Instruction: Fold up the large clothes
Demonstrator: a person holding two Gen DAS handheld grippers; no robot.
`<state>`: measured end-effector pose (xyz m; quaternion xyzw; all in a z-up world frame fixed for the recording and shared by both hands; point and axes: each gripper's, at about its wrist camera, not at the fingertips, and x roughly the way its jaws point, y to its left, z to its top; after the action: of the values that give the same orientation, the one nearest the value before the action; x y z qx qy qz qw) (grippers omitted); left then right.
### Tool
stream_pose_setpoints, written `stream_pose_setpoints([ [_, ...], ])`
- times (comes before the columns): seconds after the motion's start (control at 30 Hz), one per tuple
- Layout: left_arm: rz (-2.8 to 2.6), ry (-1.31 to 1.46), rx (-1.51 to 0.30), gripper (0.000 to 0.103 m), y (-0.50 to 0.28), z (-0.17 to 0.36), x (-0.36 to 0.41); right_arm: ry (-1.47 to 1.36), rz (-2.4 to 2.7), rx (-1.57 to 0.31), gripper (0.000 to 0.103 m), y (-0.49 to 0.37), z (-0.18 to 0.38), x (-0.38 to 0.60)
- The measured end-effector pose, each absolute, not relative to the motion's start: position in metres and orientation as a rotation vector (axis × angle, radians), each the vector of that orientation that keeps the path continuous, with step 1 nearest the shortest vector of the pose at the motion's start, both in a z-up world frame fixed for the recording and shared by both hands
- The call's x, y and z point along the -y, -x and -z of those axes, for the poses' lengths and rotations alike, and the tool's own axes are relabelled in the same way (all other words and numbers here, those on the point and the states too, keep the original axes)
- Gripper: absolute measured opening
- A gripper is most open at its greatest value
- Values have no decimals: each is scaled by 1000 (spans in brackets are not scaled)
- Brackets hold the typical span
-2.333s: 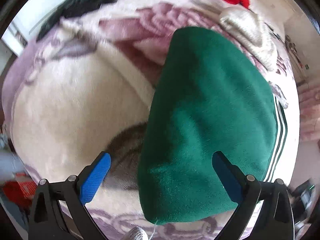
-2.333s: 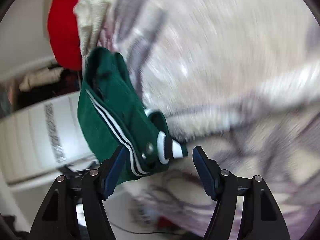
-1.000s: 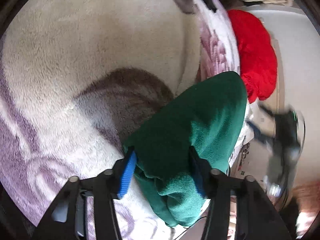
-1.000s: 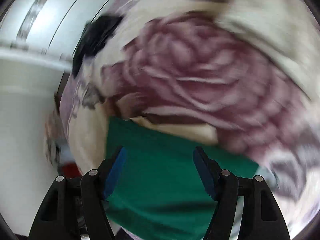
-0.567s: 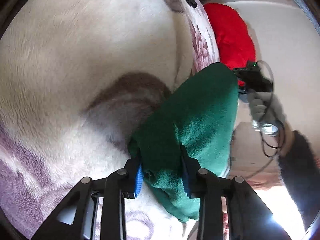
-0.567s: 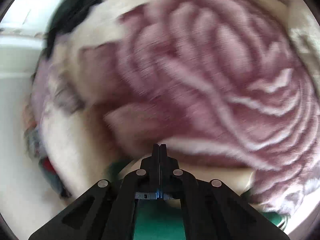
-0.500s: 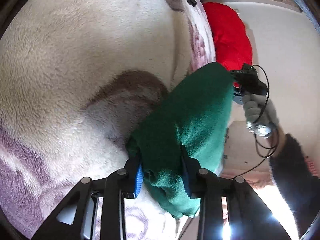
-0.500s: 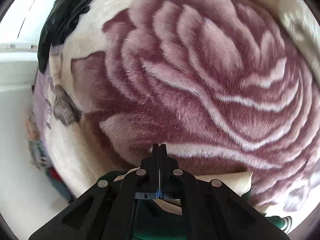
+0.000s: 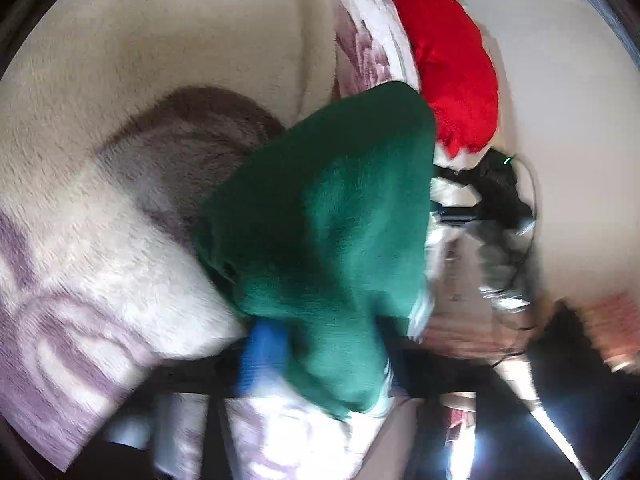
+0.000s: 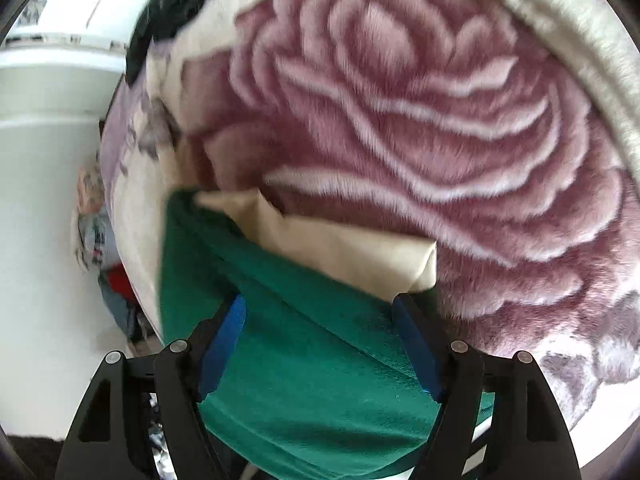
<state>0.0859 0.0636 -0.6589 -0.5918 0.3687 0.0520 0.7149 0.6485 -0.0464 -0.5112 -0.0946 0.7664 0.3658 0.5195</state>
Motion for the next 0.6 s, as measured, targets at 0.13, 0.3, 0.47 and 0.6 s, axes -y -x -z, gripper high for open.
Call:
stream_pose_setpoints([
  [0.13, -130, 1335, -807, 12, -64, 677, -77, 248, -896, -1747, 14, -637, 524, 40],
  [0.3, -87, 1291, -874, 16, -60, 663, -74, 292, -876, -1721, 14, -632, 531, 30],
  [0.47, -90, 1256, -954, 29, -63, 627, -78, 57, -745, -1735, 58, -659, 498, 85],
  [0.6, -153, 1145, -950, 70, -60, 594, -82, -23, -515, -1642, 70, -670, 472, 179],
])
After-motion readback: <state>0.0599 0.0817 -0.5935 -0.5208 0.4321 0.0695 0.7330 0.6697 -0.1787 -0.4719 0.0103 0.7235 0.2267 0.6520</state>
